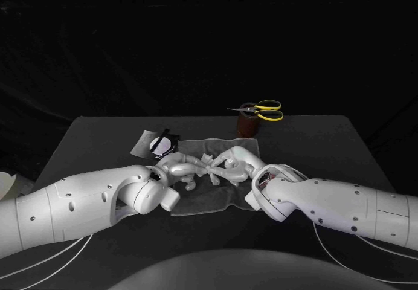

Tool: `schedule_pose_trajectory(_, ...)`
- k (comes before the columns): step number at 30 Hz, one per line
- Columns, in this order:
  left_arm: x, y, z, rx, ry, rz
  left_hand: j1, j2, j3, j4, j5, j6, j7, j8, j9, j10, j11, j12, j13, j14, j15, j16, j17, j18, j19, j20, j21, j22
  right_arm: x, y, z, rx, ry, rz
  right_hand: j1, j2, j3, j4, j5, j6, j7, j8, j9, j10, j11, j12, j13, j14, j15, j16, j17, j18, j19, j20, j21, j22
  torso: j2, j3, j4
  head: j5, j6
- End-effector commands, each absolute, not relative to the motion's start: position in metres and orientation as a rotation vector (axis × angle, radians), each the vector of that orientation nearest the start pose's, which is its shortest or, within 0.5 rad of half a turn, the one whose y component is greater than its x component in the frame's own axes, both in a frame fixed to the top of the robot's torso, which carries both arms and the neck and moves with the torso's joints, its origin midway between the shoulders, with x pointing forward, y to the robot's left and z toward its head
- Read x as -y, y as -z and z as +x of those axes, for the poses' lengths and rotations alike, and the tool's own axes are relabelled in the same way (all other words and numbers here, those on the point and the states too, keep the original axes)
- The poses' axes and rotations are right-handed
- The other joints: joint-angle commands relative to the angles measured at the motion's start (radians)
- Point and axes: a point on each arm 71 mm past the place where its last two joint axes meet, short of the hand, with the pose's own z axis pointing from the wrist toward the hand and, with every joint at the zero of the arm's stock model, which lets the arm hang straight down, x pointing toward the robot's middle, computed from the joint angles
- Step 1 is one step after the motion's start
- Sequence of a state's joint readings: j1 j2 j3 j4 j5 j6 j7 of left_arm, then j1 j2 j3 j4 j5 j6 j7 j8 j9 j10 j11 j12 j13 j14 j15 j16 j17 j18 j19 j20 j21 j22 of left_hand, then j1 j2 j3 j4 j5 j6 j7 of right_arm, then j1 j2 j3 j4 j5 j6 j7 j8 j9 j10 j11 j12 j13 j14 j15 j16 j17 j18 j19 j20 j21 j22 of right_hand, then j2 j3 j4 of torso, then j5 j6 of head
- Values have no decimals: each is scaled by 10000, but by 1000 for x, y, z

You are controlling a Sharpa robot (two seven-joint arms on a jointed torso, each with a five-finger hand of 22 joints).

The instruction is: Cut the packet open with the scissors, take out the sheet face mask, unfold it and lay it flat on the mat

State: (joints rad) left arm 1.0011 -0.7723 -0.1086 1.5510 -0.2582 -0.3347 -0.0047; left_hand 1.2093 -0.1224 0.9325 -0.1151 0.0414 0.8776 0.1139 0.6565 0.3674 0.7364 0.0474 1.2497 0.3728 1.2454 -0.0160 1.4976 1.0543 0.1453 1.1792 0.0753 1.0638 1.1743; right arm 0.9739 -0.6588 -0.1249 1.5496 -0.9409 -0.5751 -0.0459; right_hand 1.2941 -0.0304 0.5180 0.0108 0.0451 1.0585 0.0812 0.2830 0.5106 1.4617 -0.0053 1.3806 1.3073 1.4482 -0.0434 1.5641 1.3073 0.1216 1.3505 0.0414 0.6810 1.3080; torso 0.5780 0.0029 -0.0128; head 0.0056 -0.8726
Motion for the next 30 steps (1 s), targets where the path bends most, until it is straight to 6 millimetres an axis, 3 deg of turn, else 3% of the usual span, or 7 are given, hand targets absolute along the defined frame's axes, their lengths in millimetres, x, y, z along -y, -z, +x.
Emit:
schedule_pose_trajectory(1,-160,310,413,-20704,11965,-11521,-1,68,70,10,69,45,4,29,966,23,-72,50,7,73,-18,34,9,-56,74,15,63,8,110,296,409,-18001,-10198,4410,-133,-40,412,-275,35,259,-245,622,692,644,-130,84,1543,1225,-291,67,2635,109,69,-19,118,868,-2,1,9,-2,0)
schedule_pose_trajectory(12,-164,310,414,-20600,11773,-11552,-14,69,73,8,70,45,5,28,978,25,-72,52,11,75,-18,36,8,-57,74,14,65,10,122,296,411,-17649,-9791,5194,-449,-57,873,-450,35,98,-291,1003,1213,682,-174,141,1590,1225,-333,67,2635,81,132,-67,338,900,0,4,3,16,0)
schedule_pose_trajectory(30,-180,312,418,-20356,11219,-11628,-14,74,103,-19,71,53,-3,29,1004,27,-76,58,19,95,-22,43,33,-60,92,9,91,30,152,299,418,-17577,-8969,5619,-652,-95,1207,-597,34,-36,-309,1250,1607,685,-192,113,1584,1225,-348,67,2635,73,139,-87,420,909,-6,3,-2,22,0)
